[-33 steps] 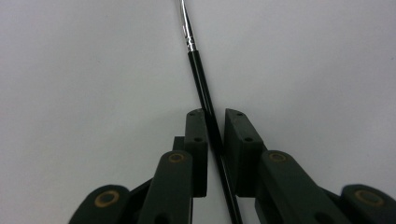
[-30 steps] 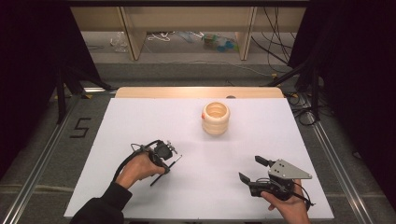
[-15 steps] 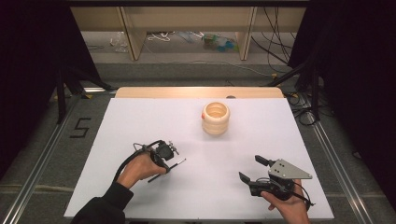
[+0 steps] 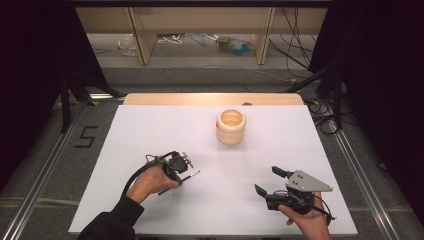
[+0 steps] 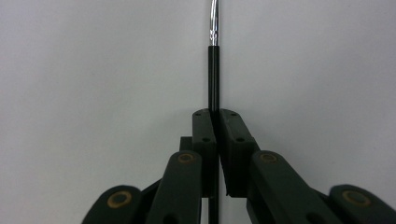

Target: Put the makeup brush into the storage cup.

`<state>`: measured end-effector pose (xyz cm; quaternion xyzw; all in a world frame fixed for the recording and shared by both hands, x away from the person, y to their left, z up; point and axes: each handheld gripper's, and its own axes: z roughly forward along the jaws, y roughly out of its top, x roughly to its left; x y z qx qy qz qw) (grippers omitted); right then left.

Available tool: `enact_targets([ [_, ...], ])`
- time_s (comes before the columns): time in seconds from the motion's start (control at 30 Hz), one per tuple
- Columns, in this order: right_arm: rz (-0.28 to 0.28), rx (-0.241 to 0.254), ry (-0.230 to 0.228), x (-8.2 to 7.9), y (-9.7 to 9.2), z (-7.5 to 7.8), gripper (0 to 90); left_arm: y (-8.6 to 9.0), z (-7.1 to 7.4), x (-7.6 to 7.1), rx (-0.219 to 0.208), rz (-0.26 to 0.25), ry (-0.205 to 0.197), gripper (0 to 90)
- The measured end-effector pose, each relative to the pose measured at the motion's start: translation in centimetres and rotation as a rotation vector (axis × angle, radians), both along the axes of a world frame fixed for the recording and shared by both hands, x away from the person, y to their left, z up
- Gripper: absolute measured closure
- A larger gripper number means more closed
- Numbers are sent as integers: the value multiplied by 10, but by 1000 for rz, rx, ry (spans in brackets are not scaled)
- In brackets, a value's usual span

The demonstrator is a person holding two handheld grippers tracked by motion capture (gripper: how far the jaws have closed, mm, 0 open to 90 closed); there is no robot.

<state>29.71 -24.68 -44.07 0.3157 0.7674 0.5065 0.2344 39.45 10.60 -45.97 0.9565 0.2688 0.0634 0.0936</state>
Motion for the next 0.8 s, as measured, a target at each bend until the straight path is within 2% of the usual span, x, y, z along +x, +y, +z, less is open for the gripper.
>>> enact_targets([
  [0.03,1,3,-2,0,0,0,201,1,1,1,15,-19,4,851],
  [0.13,0,0,-1,0,0,0,202,1,0,1,-4,-26,1,851],
  [0.2,0,4,2,0,0,0,202,2,0,1,2,-33,3,851],
  [0.3,0,4,3,0,0,0,202,2,-1,1,-23,-14,1,851],
  [0.33,-1,6,-2,0,1,0,202,3,1,2,-10,-28,12,851],
  [0.4,0,7,0,0,0,0,202,4,0,2,-26,-21,13,851],
  [0.53,1,5,0,0,0,0,202,5,3,2,-91,-27,24,851],
  [0.57,2,3,-5,0,0,0,202,6,6,2,-122,-26,14,851],
  [0.6,2,3,-5,0,0,0,202,6,6,2,-122,-26,14,851],
  [0.63,-4,17,1,0,1,0,203,6,8,2,-167,-19,5,851],
  [0.67,-3,19,9,0,0,1,203,6,8,2,-167,-19,5,851],
  [0.7,-5,20,-8,1,0,1,203,8,11,4,-187,-24,-2,851],
  [0.73,-5,20,-8,1,0,1,203,8,11,4,-187,-24,-2,851],
  [0.77,-3,16,-13,1,0,1,203,9,14,5,-218,-28,-25,851],
  [0.8,-3,16,-13,1,0,1,203,9,14,5,-218,-28,-25,851],
])
